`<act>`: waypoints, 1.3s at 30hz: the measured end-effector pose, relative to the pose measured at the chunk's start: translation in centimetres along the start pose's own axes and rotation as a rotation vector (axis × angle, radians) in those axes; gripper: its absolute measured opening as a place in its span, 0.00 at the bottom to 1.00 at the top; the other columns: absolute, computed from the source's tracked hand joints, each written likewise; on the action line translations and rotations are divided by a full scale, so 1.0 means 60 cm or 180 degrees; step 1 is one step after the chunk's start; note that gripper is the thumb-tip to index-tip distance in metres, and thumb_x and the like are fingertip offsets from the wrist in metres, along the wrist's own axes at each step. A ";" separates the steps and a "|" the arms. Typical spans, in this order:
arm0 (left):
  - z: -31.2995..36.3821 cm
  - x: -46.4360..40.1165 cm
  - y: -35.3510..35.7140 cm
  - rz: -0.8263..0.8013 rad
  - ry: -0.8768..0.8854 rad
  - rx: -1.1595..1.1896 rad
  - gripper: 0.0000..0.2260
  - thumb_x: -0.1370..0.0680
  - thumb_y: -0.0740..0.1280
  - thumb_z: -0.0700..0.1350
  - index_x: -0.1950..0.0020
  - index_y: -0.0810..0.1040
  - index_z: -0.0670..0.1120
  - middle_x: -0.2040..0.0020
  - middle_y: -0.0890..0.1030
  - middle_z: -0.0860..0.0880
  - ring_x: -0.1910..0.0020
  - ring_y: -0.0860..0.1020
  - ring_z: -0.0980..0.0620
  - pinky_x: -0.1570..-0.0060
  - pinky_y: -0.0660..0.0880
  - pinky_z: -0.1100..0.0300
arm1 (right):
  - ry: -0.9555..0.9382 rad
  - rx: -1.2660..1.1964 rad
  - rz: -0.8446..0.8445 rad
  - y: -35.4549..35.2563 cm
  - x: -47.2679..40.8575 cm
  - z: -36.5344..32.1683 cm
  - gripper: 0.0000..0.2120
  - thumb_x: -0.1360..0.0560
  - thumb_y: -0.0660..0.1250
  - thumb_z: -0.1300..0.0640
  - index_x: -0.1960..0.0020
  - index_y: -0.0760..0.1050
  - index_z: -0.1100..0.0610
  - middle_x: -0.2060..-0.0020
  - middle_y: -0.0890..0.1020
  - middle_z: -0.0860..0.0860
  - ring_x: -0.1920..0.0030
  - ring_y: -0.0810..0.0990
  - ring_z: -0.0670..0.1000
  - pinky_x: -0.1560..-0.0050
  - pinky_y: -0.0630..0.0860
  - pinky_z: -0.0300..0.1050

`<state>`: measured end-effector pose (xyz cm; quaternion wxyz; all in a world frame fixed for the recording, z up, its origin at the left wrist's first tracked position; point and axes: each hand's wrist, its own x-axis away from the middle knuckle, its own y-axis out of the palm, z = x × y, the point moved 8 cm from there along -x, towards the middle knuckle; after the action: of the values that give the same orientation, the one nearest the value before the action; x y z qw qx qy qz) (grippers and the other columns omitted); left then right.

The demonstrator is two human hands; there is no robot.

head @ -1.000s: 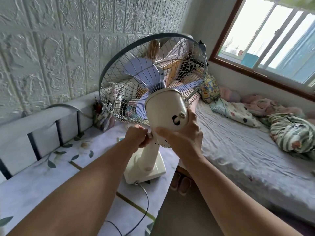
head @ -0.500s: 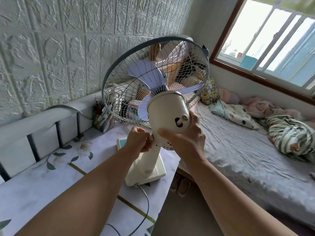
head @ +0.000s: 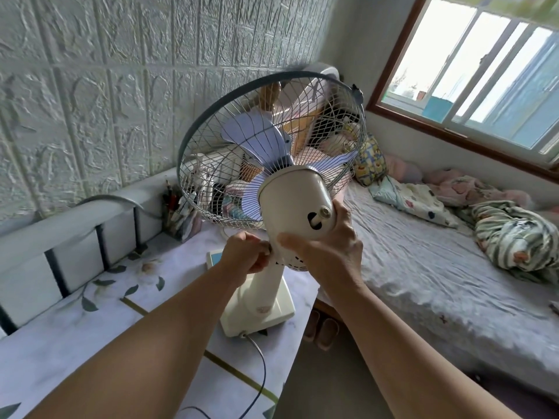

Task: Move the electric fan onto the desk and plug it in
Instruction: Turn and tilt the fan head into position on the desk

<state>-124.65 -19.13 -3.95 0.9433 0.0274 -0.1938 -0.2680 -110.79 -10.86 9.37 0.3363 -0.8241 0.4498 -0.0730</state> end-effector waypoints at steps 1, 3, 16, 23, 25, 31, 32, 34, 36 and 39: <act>-0.002 0.000 0.003 -0.0070 -0.0102 0.0068 0.05 0.26 0.64 0.31 0.57 0.71 0.40 0.69 0.75 0.42 0.83 0.72 0.55 0.78 0.70 0.67 | 0.0009 -0.0005 -0.0005 0.000 0.000 0.000 0.44 0.44 0.77 0.44 0.32 0.63 0.44 0.47 0.76 0.48 0.46 0.75 0.53 0.47 0.75 0.47; -0.004 0.002 0.003 -0.0181 -0.0183 0.0026 0.04 0.25 0.64 0.34 0.60 0.72 0.40 0.68 0.75 0.42 0.82 0.73 0.55 0.77 0.70 0.68 | 0.0015 -0.0005 -0.0017 0.000 0.000 -0.001 0.43 0.44 0.77 0.44 0.33 0.63 0.44 0.48 0.77 0.48 0.46 0.75 0.53 0.47 0.75 0.48; -0.003 0.037 0.013 -0.0827 0.0089 -0.0695 0.11 0.24 0.64 0.38 0.47 0.75 0.54 0.48 0.83 0.50 0.55 0.82 0.48 0.46 0.74 0.51 | 0.0081 0.0097 -0.0009 0.003 -0.010 -0.003 0.43 0.44 0.76 0.43 0.33 0.64 0.46 0.47 0.77 0.49 0.46 0.75 0.53 0.48 0.75 0.47; -0.018 0.020 0.014 -0.0738 0.0090 -0.0564 0.14 0.26 0.67 0.32 0.55 0.72 0.51 0.54 0.81 0.54 0.62 0.81 0.50 0.40 0.73 0.42 | 0.0069 0.0141 -0.0085 0.013 -0.023 -0.011 0.42 0.44 0.76 0.42 0.33 0.65 0.46 0.45 0.77 0.52 0.51 0.72 0.52 0.53 0.69 0.42; -0.016 0.020 0.015 -0.0738 0.0122 -0.0613 0.13 0.25 0.67 0.34 0.55 0.72 0.52 0.54 0.81 0.54 0.63 0.82 0.51 0.48 0.76 0.47 | 0.0081 0.0131 -0.0071 0.014 -0.023 -0.009 0.42 0.45 0.76 0.41 0.34 0.66 0.47 0.45 0.76 0.52 0.50 0.73 0.52 0.53 0.70 0.43; -0.013 0.023 0.014 -0.0689 0.0159 -0.0657 0.13 0.25 0.66 0.34 0.54 0.71 0.53 0.48 0.79 0.53 0.69 0.82 0.58 0.62 0.71 0.61 | 0.0110 0.0193 -0.0116 0.014 -0.032 -0.014 0.41 0.44 0.76 0.41 0.34 0.66 0.48 0.45 0.76 0.53 0.51 0.72 0.52 0.54 0.70 0.43; -0.013 0.023 0.014 -0.0687 0.0142 -0.0651 0.13 0.24 0.65 0.33 0.54 0.71 0.53 0.48 0.79 0.53 0.72 0.81 0.59 0.63 0.70 0.61 | 0.0111 0.0220 -0.0123 0.014 -0.033 -0.015 0.41 0.44 0.76 0.41 0.34 0.66 0.48 0.44 0.76 0.53 0.51 0.71 0.52 0.54 0.70 0.43; -0.015 0.022 0.014 -0.0693 0.0114 -0.0648 0.13 0.24 0.65 0.33 0.55 0.71 0.52 0.47 0.79 0.53 0.73 0.81 0.60 0.63 0.70 0.61 | 0.0140 0.0291 -0.0123 0.013 -0.035 -0.016 0.42 0.44 0.76 0.41 0.34 0.66 0.48 0.44 0.75 0.54 0.51 0.70 0.52 0.53 0.71 0.43; -0.015 0.022 0.013 -0.0697 0.0108 -0.0648 0.13 0.24 0.65 0.33 0.54 0.71 0.53 0.46 0.79 0.53 0.72 0.81 0.60 0.62 0.70 0.61 | 0.0197 0.0330 -0.0122 0.014 -0.038 -0.017 0.42 0.45 0.75 0.40 0.34 0.66 0.49 0.44 0.75 0.55 0.51 0.70 0.53 0.52 0.73 0.45; -0.015 0.026 0.013 -0.0672 0.0125 -0.0636 0.13 0.24 0.65 0.34 0.53 0.71 0.53 0.45 0.78 0.52 0.69 0.81 0.58 0.63 0.69 0.61 | 0.0272 0.0316 -0.0136 0.016 -0.044 -0.023 0.42 0.49 0.74 0.39 0.37 0.68 0.49 0.46 0.76 0.55 0.47 0.74 0.55 0.47 0.78 0.51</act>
<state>-122.67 -19.32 -4.12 0.9115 -0.0411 -0.1438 -0.3831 -113.57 -9.79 10.32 0.3556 -0.8120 0.4420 -0.1376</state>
